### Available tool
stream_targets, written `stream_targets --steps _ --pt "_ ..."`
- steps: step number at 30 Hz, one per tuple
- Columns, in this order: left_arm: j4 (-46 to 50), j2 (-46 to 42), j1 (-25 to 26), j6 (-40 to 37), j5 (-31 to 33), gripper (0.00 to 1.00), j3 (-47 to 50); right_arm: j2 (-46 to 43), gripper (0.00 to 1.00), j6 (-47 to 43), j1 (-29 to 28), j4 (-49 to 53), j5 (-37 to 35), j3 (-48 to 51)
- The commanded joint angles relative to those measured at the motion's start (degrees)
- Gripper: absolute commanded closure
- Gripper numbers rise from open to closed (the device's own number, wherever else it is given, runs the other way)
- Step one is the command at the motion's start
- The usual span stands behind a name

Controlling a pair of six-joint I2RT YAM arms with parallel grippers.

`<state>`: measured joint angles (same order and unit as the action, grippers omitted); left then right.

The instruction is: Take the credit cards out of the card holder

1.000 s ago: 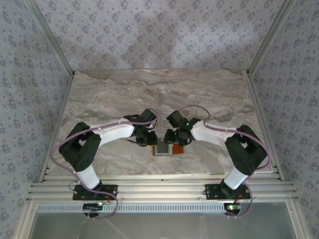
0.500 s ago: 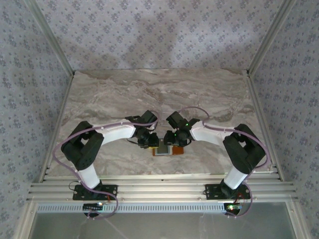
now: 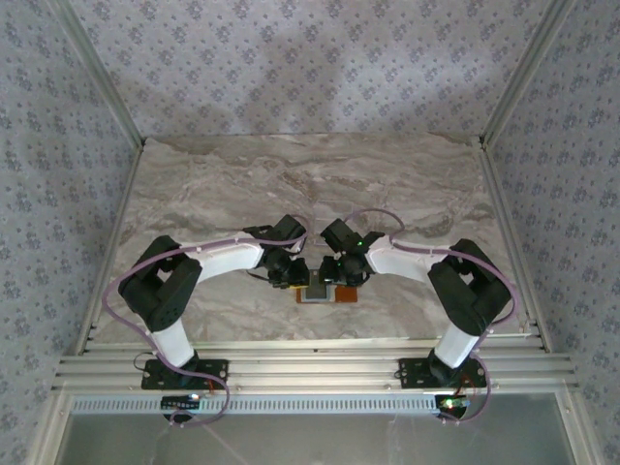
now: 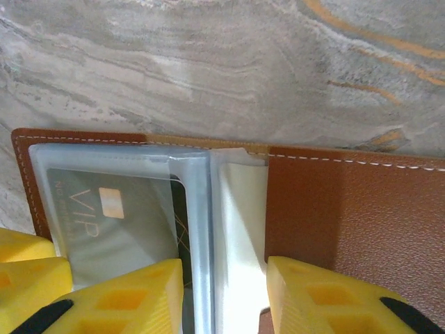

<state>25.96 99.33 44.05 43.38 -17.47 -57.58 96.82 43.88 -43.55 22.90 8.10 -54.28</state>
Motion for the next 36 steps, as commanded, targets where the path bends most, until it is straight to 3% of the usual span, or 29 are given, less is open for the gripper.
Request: stream_targets --steps 1,16,22,36 --pt "2.8 0.3 0.4 0.3 2.0 0.78 1.3 2.2 0.65 -0.5 -0.5 2.9 -2.4 0.4" --pt "3.7 -0.2 0.4 0.3 3.2 0.77 1.3 -1.4 0.73 -0.5 -0.3 3.1 -5.0 0.8" --pt "4.3 -1.4 0.5 0.2 3.6 0.78 0.3 -6.6 0.66 0.2 0.3 -0.4 -1.9 2.6" --pt "5.1 -1.1 0.4 -0.4 2.7 0.78 -3.4 -9.2 0.64 -0.2 2.9 -11.6 10.8 8.2"
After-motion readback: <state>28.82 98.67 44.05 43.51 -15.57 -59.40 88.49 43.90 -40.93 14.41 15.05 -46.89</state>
